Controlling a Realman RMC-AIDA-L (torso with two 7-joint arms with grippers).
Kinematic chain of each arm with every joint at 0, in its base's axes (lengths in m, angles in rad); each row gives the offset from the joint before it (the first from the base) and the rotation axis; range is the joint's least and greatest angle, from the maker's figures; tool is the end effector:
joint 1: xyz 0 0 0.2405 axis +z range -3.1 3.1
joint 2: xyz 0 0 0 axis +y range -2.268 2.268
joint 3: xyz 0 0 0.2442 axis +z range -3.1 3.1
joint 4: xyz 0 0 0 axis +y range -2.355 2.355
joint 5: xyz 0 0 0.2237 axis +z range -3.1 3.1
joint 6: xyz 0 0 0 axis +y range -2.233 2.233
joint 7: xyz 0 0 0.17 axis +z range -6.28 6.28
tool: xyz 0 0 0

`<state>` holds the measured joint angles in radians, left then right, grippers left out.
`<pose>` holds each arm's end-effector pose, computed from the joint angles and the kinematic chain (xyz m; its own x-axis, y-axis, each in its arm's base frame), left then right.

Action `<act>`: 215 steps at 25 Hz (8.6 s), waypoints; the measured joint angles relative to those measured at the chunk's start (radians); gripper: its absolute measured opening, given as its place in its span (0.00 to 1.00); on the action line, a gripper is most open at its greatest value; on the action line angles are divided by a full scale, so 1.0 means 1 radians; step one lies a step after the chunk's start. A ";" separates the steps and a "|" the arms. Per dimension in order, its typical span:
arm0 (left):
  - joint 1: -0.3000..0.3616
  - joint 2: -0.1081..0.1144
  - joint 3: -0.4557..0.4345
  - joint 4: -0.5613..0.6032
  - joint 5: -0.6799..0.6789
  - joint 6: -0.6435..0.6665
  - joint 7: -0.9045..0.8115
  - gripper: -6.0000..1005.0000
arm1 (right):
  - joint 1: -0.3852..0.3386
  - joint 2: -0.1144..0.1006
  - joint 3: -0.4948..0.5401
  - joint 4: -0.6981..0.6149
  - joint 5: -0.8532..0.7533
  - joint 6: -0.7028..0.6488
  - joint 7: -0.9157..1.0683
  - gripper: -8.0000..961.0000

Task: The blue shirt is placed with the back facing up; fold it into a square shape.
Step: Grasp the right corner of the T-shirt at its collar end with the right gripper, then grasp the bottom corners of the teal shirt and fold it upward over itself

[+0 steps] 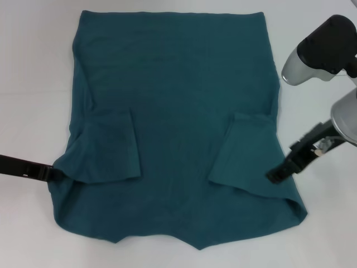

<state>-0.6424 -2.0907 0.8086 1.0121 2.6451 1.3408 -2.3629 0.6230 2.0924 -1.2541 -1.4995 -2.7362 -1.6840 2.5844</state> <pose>-0.2737 0.4042 0.0264 0.5383 0.8226 0.1832 0.7859 -0.4114 -0.4617 0.1709 0.3740 0.0316 0.7029 -0.6901 0.1722 -0.5157 -0.6612 -0.5449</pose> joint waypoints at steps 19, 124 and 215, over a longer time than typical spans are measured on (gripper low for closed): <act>0.000 -0.001 0.000 -0.003 0.001 0.004 0.028 0.06 | -0.033 0.007 0.010 0.096 -0.123 -0.128 0.197 0.97; -0.002 -0.007 0.000 -0.030 0.001 -0.026 0.042 0.06 | -0.028 0.007 -0.164 0.328 -0.093 0.188 0.276 0.42; -0.046 0.175 -0.296 -0.152 -0.277 0.324 0.043 0.06 | 0.033 -0.003 0.401 0.180 0.052 0.145 -0.265 0.07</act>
<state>-0.6880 -1.9154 0.5121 0.8599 2.3678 1.6652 -2.3201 0.6562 2.0896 -0.8534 -1.3195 -2.6841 -1.5387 2.3191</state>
